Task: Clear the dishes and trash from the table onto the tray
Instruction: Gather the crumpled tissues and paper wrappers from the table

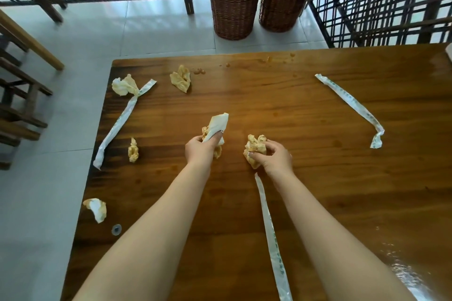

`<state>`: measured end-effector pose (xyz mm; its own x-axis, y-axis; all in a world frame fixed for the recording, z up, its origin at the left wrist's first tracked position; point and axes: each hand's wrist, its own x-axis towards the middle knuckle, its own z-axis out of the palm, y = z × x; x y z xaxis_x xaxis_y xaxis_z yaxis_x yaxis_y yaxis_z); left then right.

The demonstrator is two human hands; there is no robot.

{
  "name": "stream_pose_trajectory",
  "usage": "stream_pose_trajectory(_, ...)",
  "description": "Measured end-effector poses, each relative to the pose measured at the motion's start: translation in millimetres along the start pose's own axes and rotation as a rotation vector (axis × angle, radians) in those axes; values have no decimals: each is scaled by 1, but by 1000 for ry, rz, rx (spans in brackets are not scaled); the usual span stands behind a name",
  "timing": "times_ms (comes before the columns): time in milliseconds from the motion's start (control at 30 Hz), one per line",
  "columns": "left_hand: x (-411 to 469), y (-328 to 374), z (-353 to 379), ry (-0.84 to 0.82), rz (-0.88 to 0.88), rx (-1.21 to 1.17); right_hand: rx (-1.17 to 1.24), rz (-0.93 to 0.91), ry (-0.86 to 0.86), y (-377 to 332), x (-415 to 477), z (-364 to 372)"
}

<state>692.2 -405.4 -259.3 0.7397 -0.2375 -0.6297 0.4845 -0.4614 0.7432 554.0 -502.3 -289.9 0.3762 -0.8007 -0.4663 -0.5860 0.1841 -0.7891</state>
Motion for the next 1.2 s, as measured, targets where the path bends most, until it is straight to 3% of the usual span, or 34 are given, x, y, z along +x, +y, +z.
stream_pose_trajectory(233,-6,2,-3,-3,-17,-37,-140,-66,5,-7,-4,17)
stream_pose_trajectory(367,-10,3,-9,-13,-31,-58,110,28,-8,-8,-7,17)
stream_pose_trajectory(667,-34,8,-25,-12,-11,-55,601,180,-233,-21,-28,-1)
stream_pose_trajectory(1033,-79,18,-68,8,32,-146,735,169,-348,-47,-64,4)
stream_pose_trajectory(1200,-88,15,-98,-5,41,-189,662,160,-368,-65,-84,22)
